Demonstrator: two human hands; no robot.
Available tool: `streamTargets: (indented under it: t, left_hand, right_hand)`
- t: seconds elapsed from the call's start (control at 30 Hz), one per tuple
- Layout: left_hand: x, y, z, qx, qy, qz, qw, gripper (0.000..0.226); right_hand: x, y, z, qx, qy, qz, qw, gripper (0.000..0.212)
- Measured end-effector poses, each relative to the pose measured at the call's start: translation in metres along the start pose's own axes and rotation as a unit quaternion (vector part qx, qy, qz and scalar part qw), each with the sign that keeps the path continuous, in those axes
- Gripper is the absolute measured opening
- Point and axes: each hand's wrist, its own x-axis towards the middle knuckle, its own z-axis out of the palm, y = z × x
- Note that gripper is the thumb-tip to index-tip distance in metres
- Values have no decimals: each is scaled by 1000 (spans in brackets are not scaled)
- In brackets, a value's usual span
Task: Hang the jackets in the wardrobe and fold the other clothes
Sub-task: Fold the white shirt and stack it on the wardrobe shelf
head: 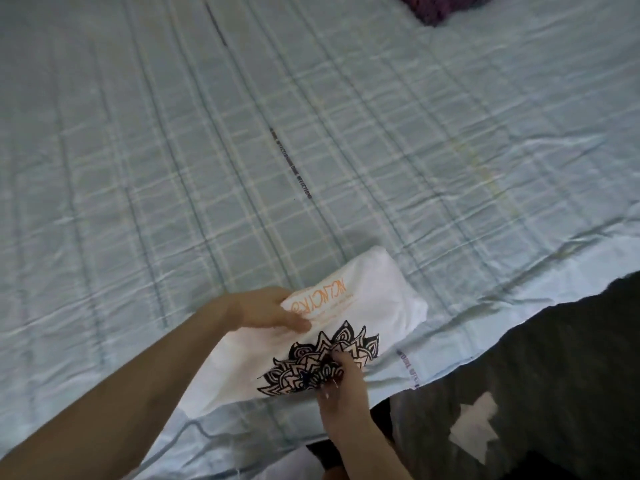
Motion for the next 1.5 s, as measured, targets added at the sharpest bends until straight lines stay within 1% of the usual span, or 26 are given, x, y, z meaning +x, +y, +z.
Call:
streamTargets:
  t: [0.07,0.1,0.17,0.2,0.23,0.3,0.37,0.47,0.53,0.6,0.67,0.73,0.8,0.87,0.93,1.0,1.07,1.13,1.17,1.2,1.27,1.3,1.33,1.43,1.47,1.5]
  left_hand:
    - [-32,3,1,-43,21,7,999,43]
    - [-51,4,0,-60,35,11,998,43]
    - [-91,6,-6,-85,63,12,994,41]
    - [-110,5,-11,-97,75,15,992,39]
    - [-130,5,-15,-105,88,18,990,37]
    - [-167,1,-21,-116,116,20,986,40]
    - [-198,-3,-24,-134,144,23,980,49]
    - [-232,-11,-22,-215,195,48,956,55]
    - [-243,-13,-23,-271,228,55,934,71]
    - [-247,-8,-28,-307,254,39,916,75]
    - [-250,1,-40,-345,298,6,890,74]
    - [-249,9,-58,-385,354,-4,853,84]
    - [-249,17,-74,-405,396,25,824,90]
    - [-248,27,-80,-417,415,68,806,71]
    - [-243,25,-72,-424,413,108,799,57]
    - [-228,12,-53,-425,398,127,803,49]
    - [-203,-6,-28,-434,396,103,803,27]
    - [-166,-32,-3,-445,403,58,798,22]
    - [-144,-46,11,-450,394,25,801,24]
    - [-120,-64,26,-456,377,-16,806,32]
    - [-74,-102,57,-469,351,-103,804,63]
    - [-51,-123,74,-462,363,-127,799,79]
    - [-33,-141,89,-444,379,-147,799,87]
    - [-8,-160,106,-418,425,-174,784,85]
    - [-10,-157,103,-412,430,-171,785,86]
    - [-11,-154,99,-405,424,-163,793,84]
  right_hand:
    - [-27,-2,20,16,-59,7,998,32]
    - [-42,-6,30,2,-83,31,996,35]
    - [-68,-11,41,-39,-140,114,983,55]
    - [-81,-15,44,-61,-176,157,970,65]
    - [-94,-20,48,-83,-217,191,954,70]
    - [-118,-34,58,-154,-275,211,926,62]
    - [-137,-48,74,-252,-298,181,903,49]
    - [-150,-65,106,-362,-276,114,883,38]
    - [-153,-72,132,-414,-248,68,873,38]
    - [-153,-78,160,-470,-213,-15,856,40]
    - [-156,-85,189,-514,-199,-99,829,36]
    - [-160,-95,217,-514,-213,-150,817,26]
    - [-162,-106,241,-499,-243,-190,810,20]
    - [-162,-117,256,-489,-266,-225,800,23]
    - [-152,-122,259,-488,-283,-243,789,34]
    - [-135,-120,249,-507,-281,-252,775,42]
    - [-105,-108,230,-538,-266,-225,768,53]
    - [-68,-91,204,-558,-234,-166,779,48]
    - [-45,-81,188,-571,-216,-131,781,45]
    - [-21,-72,171,-587,-196,-104,779,50]
    - [26,-55,130,-628,-185,-74,752,71]
    - [44,-48,110,-643,-178,-74,742,73]
    - [55,-43,95,-646,-163,-77,741,66]
    - [64,-38,81,-595,-144,-114,783,26]
    - [66,-40,85,-573,-145,-123,797,17]
    - [70,-43,91,-563,-148,-138,801,18]
